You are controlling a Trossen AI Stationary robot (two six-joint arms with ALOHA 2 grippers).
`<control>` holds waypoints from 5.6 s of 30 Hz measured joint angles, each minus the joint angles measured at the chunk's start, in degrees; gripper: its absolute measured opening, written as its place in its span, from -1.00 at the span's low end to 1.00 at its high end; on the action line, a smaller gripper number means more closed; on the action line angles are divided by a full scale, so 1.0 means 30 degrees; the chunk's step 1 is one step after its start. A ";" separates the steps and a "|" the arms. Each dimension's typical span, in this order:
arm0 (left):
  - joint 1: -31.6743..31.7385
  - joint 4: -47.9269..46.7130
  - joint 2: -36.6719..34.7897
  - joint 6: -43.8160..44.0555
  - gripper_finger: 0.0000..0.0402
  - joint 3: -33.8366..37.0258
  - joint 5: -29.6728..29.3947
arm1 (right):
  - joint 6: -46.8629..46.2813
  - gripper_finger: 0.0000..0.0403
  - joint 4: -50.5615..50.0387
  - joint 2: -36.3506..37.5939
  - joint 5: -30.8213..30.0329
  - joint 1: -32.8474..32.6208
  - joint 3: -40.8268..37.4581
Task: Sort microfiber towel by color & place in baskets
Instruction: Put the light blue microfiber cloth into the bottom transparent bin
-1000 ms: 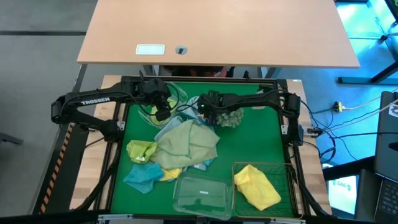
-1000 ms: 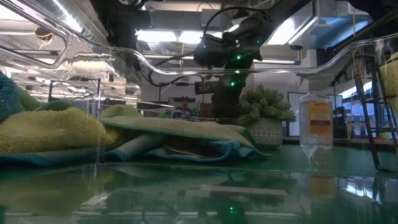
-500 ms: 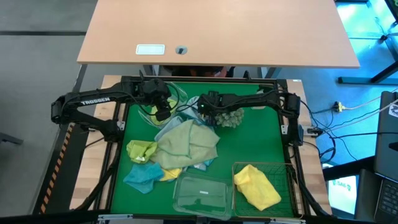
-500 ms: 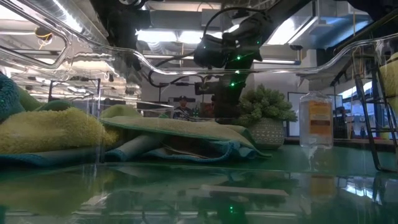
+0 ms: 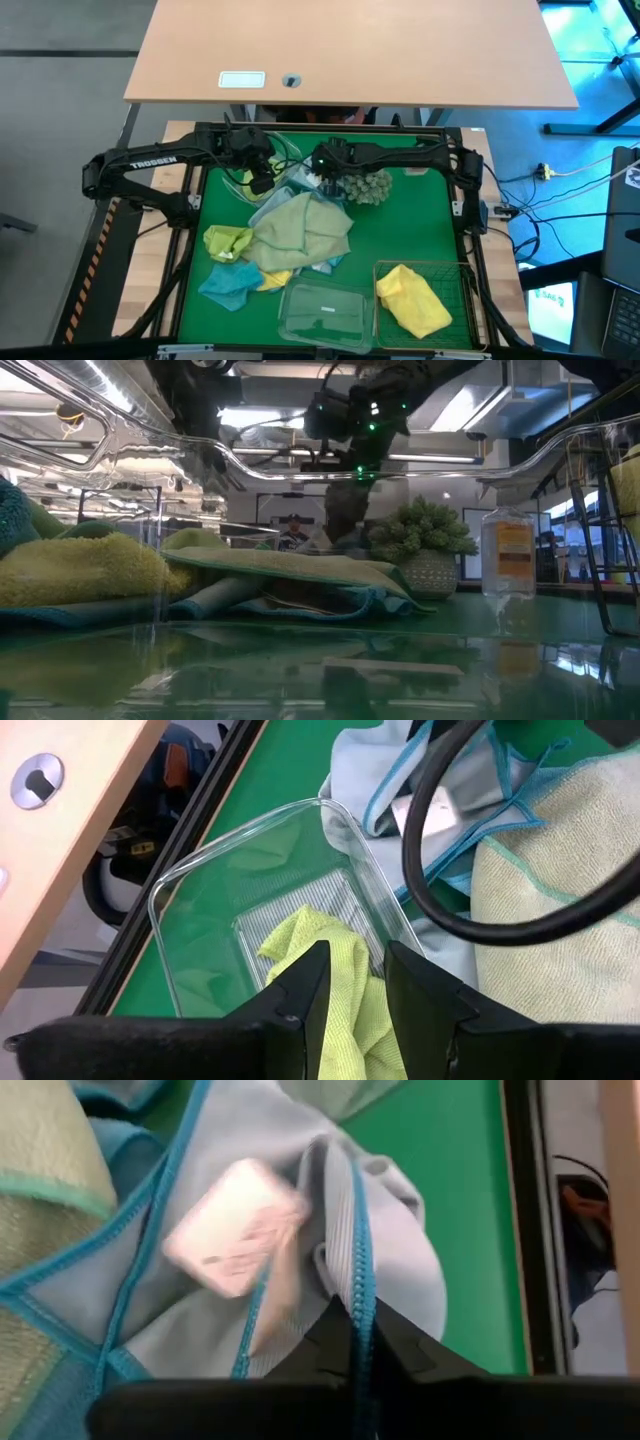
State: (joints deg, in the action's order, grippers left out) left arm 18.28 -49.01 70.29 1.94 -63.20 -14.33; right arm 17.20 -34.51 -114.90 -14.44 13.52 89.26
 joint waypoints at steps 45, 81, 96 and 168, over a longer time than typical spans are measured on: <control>-0.3140 0.1343 -1.1965 0.2211 -0.54 0.6615 0.3382 | -0.5212 -0.98 -0.8529 0.2685 -0.0051 -0.8162 1.4925; -0.3155 0.5644 -1.3350 0.2314 -0.54 0.8513 0.6652 | -1.1391 -0.97 -0.2726 0.2626 -0.2640 -1.6495 0.9641; -0.3155 0.5644 -1.3350 0.2314 -0.54 0.8517 0.6666 | -1.4843 -0.94 -0.1328 0.2626 -0.1495 -1.6502 0.3734; -1.3057 0.7419 -1.1618 0.3751 -0.54 0.8524 0.7038 | -1.8036 0.14 0.2575 0.2481 0.6739 -1.5241 0.0457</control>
State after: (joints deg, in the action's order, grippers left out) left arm -20.89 -26.75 35.43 13.19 -37.63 6.79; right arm -36.91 -26.79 -107.46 5.78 -32.20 90.63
